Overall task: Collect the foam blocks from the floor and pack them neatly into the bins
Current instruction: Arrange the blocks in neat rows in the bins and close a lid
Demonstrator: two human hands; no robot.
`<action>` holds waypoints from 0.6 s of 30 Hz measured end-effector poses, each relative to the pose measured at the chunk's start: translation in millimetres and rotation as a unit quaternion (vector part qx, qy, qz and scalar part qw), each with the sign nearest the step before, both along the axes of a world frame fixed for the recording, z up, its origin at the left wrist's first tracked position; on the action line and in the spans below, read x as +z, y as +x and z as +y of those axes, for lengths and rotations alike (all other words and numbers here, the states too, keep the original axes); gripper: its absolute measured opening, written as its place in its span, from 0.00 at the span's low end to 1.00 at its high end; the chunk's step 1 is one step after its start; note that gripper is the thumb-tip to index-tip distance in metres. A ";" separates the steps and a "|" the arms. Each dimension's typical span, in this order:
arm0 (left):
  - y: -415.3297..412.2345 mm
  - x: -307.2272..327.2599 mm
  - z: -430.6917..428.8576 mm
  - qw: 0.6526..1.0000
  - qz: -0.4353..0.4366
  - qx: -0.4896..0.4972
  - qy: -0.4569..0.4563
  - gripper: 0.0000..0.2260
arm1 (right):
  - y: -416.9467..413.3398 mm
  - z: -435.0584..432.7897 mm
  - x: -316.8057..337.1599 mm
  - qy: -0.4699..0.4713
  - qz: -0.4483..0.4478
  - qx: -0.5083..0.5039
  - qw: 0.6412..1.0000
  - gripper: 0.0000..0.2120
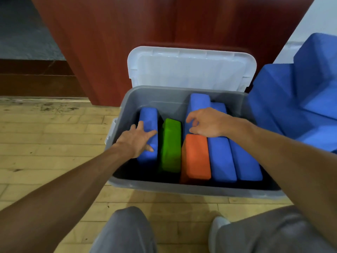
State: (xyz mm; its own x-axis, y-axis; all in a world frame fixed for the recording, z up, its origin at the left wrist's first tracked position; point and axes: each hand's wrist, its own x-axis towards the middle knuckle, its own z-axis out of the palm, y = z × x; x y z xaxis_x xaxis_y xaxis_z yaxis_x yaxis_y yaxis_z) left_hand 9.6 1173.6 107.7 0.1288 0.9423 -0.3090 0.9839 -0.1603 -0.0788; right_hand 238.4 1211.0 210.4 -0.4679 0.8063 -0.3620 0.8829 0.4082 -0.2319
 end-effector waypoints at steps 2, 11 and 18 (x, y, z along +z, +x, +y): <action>-2.4 -5.9 -5.0 0.999 -0.033 0.033 -0.006 0.29 | -2.6 0.2 2.9 0.007 0.005 0.005 1.000 0.19; 15.7 -24.8 -14.6 0.948 -0.213 0.221 -0.082 0.22 | -4.2 -11.4 6.7 0.001 0.011 0.037 0.999 0.20; 26.2 12.8 -15.3 0.957 -0.194 0.205 0.070 0.25 | -2.0 -11.2 3.8 -0.011 0.022 0.029 0.999 0.20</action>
